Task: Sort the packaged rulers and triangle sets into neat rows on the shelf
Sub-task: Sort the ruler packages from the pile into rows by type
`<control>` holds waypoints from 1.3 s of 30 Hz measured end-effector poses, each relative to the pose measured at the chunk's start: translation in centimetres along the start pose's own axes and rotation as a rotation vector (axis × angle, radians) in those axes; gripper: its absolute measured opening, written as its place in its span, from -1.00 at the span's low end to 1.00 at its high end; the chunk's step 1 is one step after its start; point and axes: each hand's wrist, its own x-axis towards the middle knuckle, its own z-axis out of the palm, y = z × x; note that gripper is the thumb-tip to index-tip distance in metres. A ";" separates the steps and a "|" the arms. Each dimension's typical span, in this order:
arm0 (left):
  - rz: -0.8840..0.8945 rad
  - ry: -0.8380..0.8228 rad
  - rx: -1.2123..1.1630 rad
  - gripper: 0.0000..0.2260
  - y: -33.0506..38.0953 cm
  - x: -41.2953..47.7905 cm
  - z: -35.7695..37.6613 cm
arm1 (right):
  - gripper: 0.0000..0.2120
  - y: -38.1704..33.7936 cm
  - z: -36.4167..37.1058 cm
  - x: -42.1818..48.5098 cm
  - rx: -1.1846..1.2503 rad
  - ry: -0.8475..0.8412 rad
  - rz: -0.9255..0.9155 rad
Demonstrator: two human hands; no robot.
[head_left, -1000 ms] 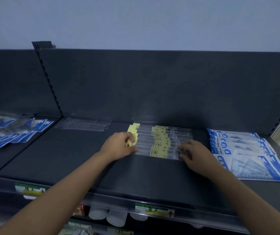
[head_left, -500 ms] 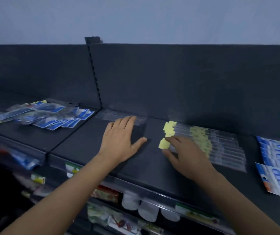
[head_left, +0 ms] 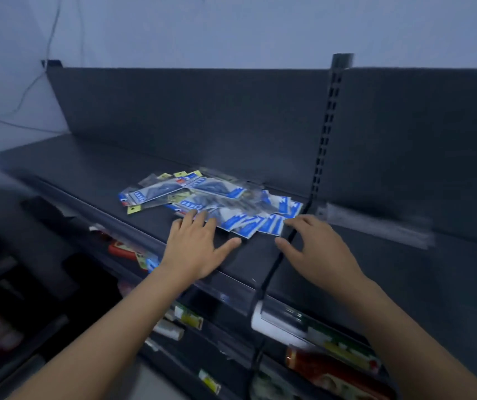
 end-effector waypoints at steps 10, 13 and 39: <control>0.527 0.012 -0.043 -0.66 -6.0 8.8 1.9 | -0.64 -2.4 5.0 8.2 0.026 -0.178 -0.018; 0.710 0.070 -0.007 -0.71 -6.9 10.1 1.9 | -0.59 -2.4 5.7 10.1 0.040 -0.165 0.001; 1.054 0.718 -0.380 -0.90 -13.8 18.5 -0.3 | -0.67 -6.4 8.9 16.7 -0.226 -0.076 0.554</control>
